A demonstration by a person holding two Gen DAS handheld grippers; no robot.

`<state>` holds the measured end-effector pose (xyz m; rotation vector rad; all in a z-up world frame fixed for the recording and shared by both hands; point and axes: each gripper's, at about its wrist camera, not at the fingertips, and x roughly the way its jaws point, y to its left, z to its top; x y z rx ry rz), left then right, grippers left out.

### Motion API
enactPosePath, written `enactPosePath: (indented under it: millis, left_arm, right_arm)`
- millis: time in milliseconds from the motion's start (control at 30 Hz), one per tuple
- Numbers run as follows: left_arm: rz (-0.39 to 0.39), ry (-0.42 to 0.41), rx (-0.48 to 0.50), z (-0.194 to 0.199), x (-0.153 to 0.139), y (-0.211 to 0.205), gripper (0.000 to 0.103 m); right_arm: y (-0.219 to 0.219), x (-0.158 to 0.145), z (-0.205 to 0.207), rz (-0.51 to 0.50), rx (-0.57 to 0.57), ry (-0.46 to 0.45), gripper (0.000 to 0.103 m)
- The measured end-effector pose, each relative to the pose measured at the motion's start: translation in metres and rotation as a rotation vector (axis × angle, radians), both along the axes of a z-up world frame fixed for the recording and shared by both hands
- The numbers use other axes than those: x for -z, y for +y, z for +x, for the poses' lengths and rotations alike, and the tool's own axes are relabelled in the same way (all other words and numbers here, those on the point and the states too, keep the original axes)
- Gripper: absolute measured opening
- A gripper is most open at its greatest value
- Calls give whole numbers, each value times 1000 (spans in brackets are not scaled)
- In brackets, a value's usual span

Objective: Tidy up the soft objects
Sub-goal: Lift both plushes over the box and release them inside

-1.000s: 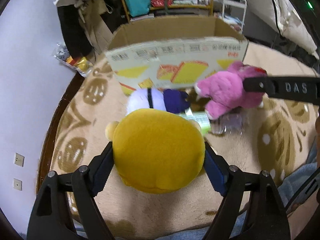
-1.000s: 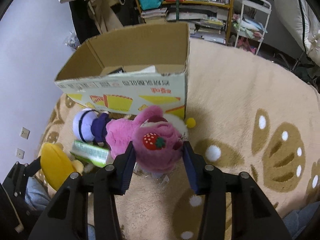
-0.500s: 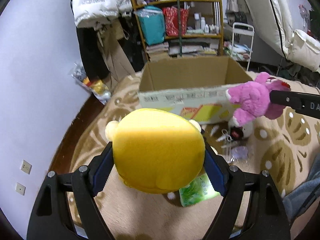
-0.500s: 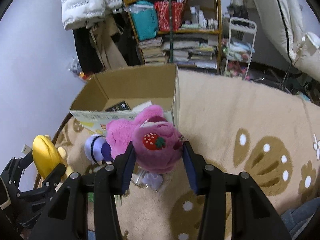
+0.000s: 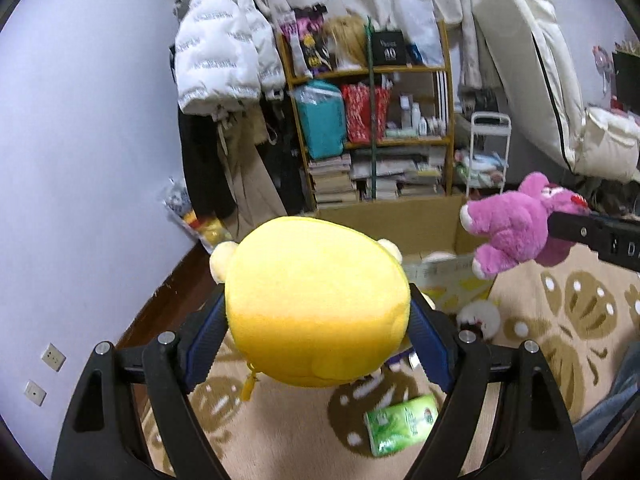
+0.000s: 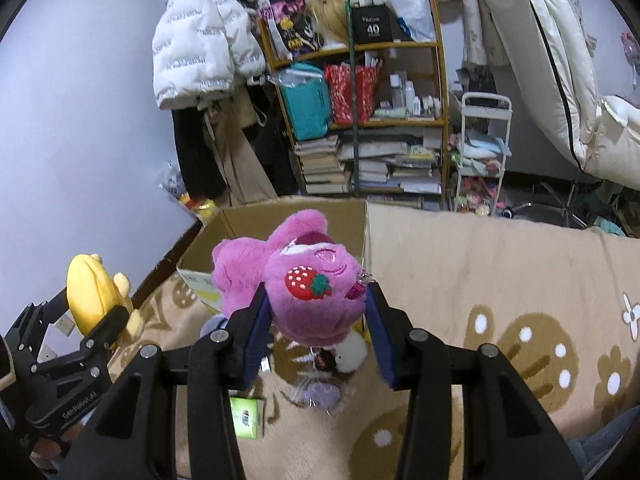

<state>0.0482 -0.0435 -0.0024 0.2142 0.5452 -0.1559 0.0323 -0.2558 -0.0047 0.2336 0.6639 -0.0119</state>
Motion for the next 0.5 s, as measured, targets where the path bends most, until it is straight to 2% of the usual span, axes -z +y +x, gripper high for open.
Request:
enactPosePath:
  millis: [233, 500]
  left_arm:
    - [-5, -64, 1, 6, -15, 2, 82]
    - [-33, -126, 7, 26, -34, -4, 82]
  right_arm:
    - [8, -15, -2, -44, 4, -72, 48]
    - [6, -27, 7, -41, 9, -139, 48]
